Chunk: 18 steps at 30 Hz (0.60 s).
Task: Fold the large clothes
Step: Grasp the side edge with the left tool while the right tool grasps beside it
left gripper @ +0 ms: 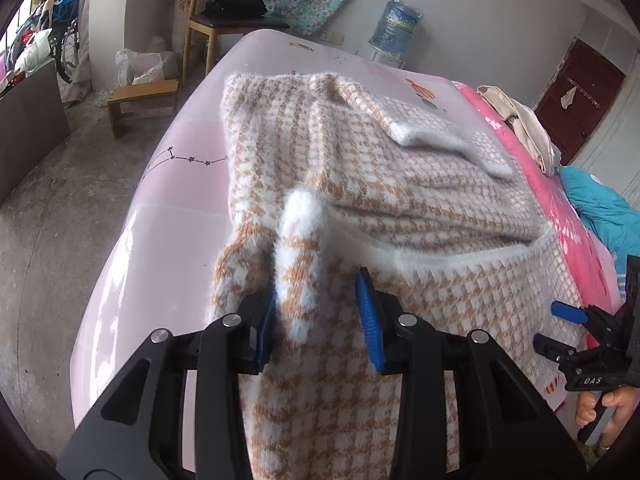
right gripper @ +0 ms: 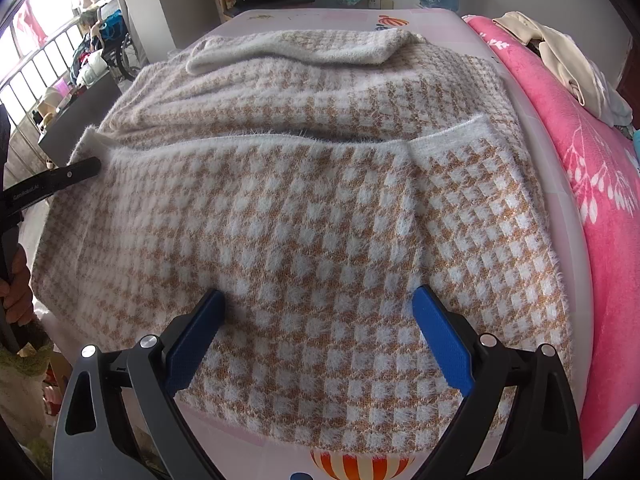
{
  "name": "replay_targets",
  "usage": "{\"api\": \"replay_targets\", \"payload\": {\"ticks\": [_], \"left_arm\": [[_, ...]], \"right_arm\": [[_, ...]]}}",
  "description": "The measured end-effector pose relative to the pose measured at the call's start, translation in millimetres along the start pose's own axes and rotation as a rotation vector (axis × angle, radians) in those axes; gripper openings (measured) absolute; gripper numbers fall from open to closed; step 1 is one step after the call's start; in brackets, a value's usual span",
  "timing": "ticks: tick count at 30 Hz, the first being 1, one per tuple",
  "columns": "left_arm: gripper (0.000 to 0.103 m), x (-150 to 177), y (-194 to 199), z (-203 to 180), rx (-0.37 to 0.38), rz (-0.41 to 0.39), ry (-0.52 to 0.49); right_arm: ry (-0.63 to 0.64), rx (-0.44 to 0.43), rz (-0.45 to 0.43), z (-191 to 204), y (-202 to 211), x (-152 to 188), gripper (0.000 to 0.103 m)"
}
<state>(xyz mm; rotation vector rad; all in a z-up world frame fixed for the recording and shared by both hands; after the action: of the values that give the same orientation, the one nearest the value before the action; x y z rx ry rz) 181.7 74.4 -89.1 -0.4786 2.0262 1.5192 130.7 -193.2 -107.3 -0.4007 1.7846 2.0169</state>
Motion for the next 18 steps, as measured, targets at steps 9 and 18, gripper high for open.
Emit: {"api": "replay_targets", "payload": {"ticks": [9, 18], "left_arm": [[0.034, 13, 4, -4, -0.065, 0.031, -0.035], [0.034, 11, 0, -21, -0.263, 0.032, -0.136]], "right_arm": [[-0.001, 0.000, 0.000, 0, 0, 0, 0.093], [-0.024, -0.036, -0.047, -10, 17, -4, 0.093]]}}
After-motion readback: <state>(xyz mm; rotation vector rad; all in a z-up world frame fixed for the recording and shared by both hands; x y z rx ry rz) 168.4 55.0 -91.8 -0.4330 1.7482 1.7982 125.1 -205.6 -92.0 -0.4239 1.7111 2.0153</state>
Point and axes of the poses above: each gripper's, at about its wrist camera, not at the fingertips, and y roughly against the way its jaws point, z to its left, x to its underside, the point moved 7 cm from there along -y, roughly the way its jaws point, and after that the axes turned 8 degrees about -y, right-handed, at the moved point
